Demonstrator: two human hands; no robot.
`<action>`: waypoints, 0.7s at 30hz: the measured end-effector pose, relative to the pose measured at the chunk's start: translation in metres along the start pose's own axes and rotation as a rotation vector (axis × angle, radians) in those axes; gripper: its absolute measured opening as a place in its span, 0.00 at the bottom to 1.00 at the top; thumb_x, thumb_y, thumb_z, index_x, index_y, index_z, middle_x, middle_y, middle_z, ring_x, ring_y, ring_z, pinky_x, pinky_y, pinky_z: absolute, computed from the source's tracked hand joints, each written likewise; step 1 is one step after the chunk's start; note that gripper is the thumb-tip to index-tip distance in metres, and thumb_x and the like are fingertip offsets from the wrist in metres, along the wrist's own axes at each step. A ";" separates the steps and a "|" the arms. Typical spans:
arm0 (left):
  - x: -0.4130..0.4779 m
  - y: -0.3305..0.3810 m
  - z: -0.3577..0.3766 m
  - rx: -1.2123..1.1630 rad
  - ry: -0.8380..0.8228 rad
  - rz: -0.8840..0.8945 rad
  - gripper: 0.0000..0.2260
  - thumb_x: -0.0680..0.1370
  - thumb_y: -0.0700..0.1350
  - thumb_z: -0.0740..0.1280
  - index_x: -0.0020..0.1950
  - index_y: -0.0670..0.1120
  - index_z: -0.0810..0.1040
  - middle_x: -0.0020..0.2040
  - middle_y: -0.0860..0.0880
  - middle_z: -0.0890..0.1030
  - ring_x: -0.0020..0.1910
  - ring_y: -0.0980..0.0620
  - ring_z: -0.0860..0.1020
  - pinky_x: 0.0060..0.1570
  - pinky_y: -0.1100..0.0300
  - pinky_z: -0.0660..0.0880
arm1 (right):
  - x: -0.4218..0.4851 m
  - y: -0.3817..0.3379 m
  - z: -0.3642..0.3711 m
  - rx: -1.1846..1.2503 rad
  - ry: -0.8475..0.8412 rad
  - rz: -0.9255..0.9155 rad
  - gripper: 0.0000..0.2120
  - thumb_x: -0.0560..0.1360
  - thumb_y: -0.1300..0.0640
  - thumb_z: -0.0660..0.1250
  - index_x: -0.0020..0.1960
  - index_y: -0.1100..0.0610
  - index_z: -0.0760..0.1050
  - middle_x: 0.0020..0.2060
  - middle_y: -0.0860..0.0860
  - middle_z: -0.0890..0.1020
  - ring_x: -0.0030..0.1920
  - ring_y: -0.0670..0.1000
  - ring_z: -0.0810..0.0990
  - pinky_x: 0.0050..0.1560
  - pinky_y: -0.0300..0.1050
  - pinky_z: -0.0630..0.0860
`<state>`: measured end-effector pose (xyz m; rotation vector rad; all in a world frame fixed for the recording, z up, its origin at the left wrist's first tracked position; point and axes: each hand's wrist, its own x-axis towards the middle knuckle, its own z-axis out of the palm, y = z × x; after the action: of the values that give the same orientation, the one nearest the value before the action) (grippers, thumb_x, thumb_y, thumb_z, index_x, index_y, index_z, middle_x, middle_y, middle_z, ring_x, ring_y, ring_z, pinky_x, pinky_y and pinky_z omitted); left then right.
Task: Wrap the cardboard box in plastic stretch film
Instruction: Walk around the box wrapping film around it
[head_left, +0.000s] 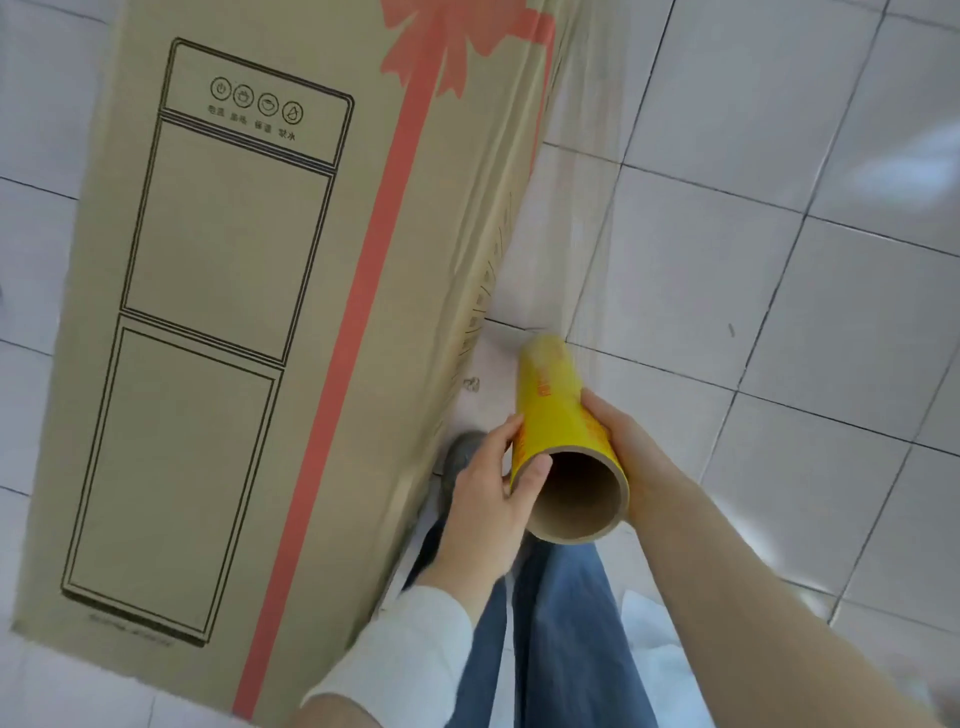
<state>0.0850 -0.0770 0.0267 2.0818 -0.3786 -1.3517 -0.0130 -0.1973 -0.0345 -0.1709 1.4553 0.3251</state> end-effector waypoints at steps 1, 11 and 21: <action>-0.008 -0.005 0.004 -0.044 0.053 -0.009 0.30 0.70 0.66 0.57 0.67 0.51 0.69 0.60 0.57 0.76 0.59 0.64 0.73 0.57 0.72 0.68 | 0.003 0.009 0.001 0.054 -0.014 -0.006 0.25 0.77 0.40 0.60 0.62 0.60 0.72 0.48 0.61 0.80 0.43 0.58 0.81 0.41 0.50 0.78; -0.044 -0.043 -0.019 0.028 -0.087 -0.064 0.30 0.69 0.68 0.62 0.68 0.63 0.57 0.71 0.60 0.62 0.72 0.62 0.58 0.71 0.64 0.56 | 0.006 0.043 0.018 -0.069 0.046 0.015 0.36 0.74 0.38 0.64 0.76 0.48 0.56 0.62 0.59 0.76 0.54 0.60 0.80 0.43 0.52 0.80; -0.005 -0.034 -0.021 0.423 -0.461 0.044 0.29 0.76 0.58 0.60 0.75 0.51 0.57 0.75 0.53 0.60 0.73 0.53 0.60 0.67 0.63 0.57 | 0.000 0.060 0.002 -0.147 0.104 0.108 0.28 0.81 0.42 0.51 0.71 0.61 0.63 0.55 0.62 0.77 0.52 0.60 0.77 0.51 0.57 0.74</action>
<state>0.0988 -0.0409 0.0145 2.0430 -0.9708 -1.8491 -0.0300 -0.1398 -0.0299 -0.2310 1.5472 0.5179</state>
